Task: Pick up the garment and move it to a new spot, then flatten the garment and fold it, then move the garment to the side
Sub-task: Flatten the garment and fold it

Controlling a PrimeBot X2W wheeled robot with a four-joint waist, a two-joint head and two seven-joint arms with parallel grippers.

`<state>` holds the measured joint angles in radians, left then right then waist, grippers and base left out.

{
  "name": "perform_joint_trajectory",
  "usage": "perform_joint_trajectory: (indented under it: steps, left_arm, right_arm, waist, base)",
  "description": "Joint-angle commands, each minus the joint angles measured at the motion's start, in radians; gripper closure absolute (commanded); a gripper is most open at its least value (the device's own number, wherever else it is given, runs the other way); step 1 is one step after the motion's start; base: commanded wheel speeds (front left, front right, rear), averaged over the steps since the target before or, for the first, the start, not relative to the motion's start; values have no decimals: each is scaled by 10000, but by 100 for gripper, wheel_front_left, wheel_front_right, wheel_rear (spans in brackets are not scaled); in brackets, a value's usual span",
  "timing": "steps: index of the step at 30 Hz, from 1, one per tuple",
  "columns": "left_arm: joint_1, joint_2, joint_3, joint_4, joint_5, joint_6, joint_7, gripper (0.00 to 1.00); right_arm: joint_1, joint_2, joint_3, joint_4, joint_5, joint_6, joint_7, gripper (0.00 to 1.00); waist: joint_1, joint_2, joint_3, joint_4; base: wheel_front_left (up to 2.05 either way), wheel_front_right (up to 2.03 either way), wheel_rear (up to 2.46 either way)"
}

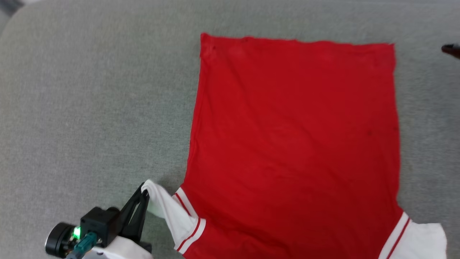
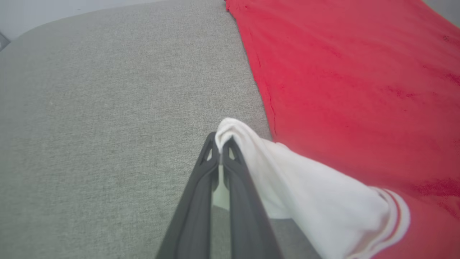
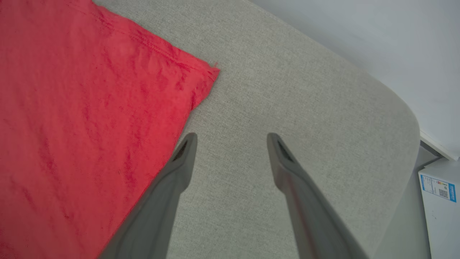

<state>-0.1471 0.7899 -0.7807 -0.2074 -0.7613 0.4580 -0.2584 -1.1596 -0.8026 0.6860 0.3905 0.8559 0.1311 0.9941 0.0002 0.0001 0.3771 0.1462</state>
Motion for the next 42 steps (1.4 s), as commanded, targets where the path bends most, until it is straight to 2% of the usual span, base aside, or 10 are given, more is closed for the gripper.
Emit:
perform_joint_trajectory:
  steps: [1,9,19,20,21,27,32,37,38,42]
  left_arm:
    - [-265,-107,-50,29,130,-63,-18,100]
    - [-1056,-713,-184,199,574,-292,-42,100]
    - [-1310,-1155,-181,340,831,-492,-68,100]
    - [-1322,-1176,-209,395,844,-534,-68,100]
    - [-1346,-1187,-200,440,875,-544,-69,100]
    - [-1059,-1136,-47,592,829,-518,-79,100]
    - [-705,-983,47,517,763,-375,-82,100]
    - [-213,-774,182,331,635,-143,-83,100]
    - [7,-654,221,256,587,-62,-76,100]
    - [382,-453,332,133,451,130,-70,100]
  right_arm:
    - [-300,171,-20,172,-25,-7,299,0]
    - [-1030,872,-496,1416,-489,-7,1606,0]
    - [500,1194,-385,1773,-683,-6,1676,0]
    - [666,1189,-298,1714,-727,-6,1621,31]
    - [769,1143,-258,1678,-751,-6,1566,100]
    - [323,946,-580,1178,-754,-6,867,100]
    - [82,543,-244,154,-444,-6,308,100]
    - [529,-442,403,-1181,155,-6,-48,100]
    - [858,-924,595,-1748,414,-7,-247,100]
    - [1874,-2069,1036,-2847,821,-7,-500,100]
  waist:
    - [-2,-1,769,578]
    - [-2,-1,1747,1260]
    - [-2,-1,2254,1562]
    - [-2,-1,2238,1560]
    - [-2,-1,2195,1558]
    - [-2,-1,1581,1339]
    - [-2,-1,774,1041]
    - [-2,-1,-33,651]
    - [-2,-1,-303,477]
    - [-2,-1,-682,130]
  base:
    - [0,0,0]
    - [0,0,0]
    - [0,0,0]
    - [0,0,0]
    - [0,0,0]
    - [0,0,0]
    - [0,0,0]
    - [0,0,0]
    - [0,0,0]
    - [0,0,0]
